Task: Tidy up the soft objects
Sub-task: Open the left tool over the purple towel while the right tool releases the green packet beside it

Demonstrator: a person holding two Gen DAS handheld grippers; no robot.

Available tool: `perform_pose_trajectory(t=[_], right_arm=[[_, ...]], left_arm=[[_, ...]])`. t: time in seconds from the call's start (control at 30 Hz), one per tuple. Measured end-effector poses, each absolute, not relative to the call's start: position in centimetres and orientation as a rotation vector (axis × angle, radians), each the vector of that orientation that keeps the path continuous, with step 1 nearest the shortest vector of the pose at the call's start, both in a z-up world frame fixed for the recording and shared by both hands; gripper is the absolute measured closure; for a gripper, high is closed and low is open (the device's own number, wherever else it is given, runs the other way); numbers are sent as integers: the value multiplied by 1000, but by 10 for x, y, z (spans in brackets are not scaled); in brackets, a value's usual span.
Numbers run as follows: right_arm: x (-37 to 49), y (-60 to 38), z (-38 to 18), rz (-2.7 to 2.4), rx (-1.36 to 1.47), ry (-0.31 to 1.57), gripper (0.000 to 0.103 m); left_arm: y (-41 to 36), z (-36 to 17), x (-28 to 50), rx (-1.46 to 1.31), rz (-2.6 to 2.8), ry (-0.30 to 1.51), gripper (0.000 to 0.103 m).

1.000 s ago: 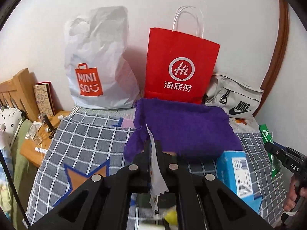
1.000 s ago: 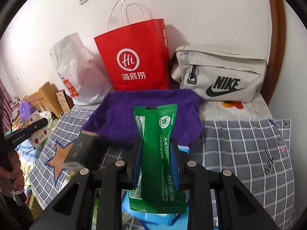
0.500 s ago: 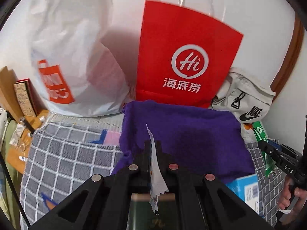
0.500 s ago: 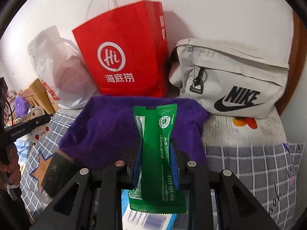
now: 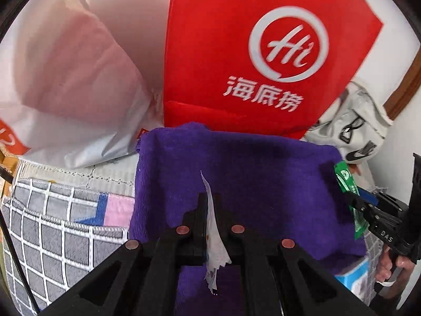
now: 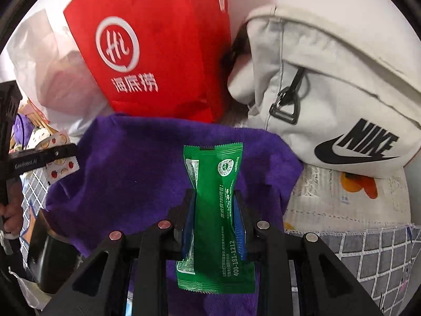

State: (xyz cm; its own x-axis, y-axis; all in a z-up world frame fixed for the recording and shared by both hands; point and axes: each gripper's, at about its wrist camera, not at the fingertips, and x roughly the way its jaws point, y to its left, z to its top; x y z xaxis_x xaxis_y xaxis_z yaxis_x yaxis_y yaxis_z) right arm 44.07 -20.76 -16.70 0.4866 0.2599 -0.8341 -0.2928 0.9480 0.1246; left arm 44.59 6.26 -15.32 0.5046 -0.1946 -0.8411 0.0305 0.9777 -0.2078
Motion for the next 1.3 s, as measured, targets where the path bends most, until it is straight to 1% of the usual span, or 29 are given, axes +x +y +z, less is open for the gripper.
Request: perform_pose_trajectory(t=[0.47,0.5,0.53,0.63,0.67,0.7,0.73,0.77,0.8,0.83,0.9,1.03,1.3], right_arm=[[459,-202,-199,350,-66,1104,75],[459,-203,-200,352,-64,1110,74],[460,-203,-201,354,-63,1113,71],[460,-201,-202,366,-73,1116,71],[460,-200,-202,371,-78,1116,70],[460,-198,-202,370,-85,1117,66],[459,-197,-201,365,-94,1115,57],[458,-197,-199,358,-100,1103,52],[455,-197,-195,352,-106,1085,44],[451,-197,-190,349,-111,1072,38],[446,-195,-182,340,-111,1051,36],[429,-197,-157,338,-77,1003,36],[361,-194,-102,389,13,880,36]], left_arm=[[62,-171,489,-224,-132,1064,99],[62,-171,490,-228,-132,1066,99],[62,-172,492,-232,-135,1071,99],[63,-175,499,-242,-152,1085,99],[62,-176,500,-243,-163,1095,96],[62,-176,500,-244,-168,1100,92],[62,-178,503,-245,-169,1108,78],[62,-178,502,-248,-159,1111,62],[66,-179,501,-250,-154,1107,55],[68,-176,499,-252,-147,1091,51],[68,-174,494,-252,-140,1080,51],[76,-158,479,-259,-130,1065,51],[88,-106,403,-242,-107,956,51]])
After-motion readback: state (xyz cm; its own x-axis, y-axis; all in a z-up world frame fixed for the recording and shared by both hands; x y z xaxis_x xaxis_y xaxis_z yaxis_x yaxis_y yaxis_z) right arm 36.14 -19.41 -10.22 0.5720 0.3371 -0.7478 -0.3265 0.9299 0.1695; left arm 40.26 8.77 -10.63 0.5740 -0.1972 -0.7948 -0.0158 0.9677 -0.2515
